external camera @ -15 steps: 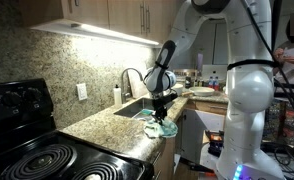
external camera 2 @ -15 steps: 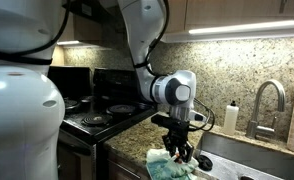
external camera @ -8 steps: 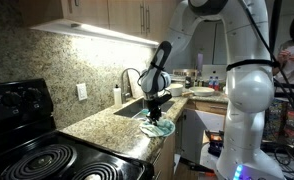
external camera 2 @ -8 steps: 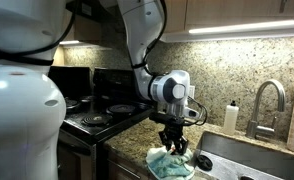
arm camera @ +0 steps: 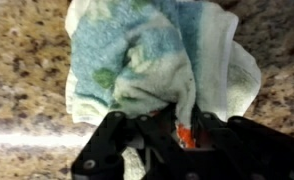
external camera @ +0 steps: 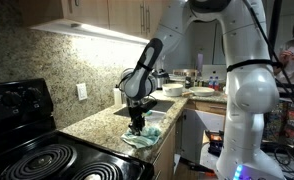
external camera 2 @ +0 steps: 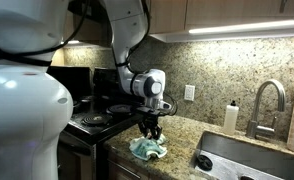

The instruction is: Wipe the counter with the cloth

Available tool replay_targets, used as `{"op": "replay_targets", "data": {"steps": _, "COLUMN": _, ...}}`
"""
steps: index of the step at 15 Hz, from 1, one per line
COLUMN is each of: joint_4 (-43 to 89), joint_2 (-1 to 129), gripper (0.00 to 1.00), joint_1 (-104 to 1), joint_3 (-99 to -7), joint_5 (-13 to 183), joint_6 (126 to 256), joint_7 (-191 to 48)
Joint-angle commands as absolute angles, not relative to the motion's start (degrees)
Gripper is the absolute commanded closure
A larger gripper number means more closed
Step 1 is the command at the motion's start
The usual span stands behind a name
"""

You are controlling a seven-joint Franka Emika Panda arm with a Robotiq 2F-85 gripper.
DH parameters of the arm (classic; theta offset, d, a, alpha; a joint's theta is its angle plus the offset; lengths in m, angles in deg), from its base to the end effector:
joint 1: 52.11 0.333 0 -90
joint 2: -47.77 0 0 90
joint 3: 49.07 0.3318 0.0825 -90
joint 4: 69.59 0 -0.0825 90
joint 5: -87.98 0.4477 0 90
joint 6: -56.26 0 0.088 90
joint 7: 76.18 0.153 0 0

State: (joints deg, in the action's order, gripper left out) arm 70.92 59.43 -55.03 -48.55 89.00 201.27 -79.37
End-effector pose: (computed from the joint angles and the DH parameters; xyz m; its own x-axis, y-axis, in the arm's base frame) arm 0.4977 -0.0203 0.1211 0.9923 -0.0004 -0.1240 -0.0026 -0.9999 -0.0171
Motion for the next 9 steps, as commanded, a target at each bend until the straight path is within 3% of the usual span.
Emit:
{"op": "replay_targets", "data": {"steps": 1, "joint_4": 67.5, "joint_2": 62.9, "gripper": 0.92, "joint_1": -51.8, "joint_3": -44.8, "joint_5": 92.6, "joint_6": 200.2, "joint_7": -79.9}}
{"op": "replay_targets", "data": {"steps": 9, "joint_4": 62.0, "joint_2": 65.6, "gripper": 0.92, "joint_1": -50.5, "joint_3": -41.4, "joint_5": 93.1, "joint_6": 198.9, "joint_7": -83.2}}
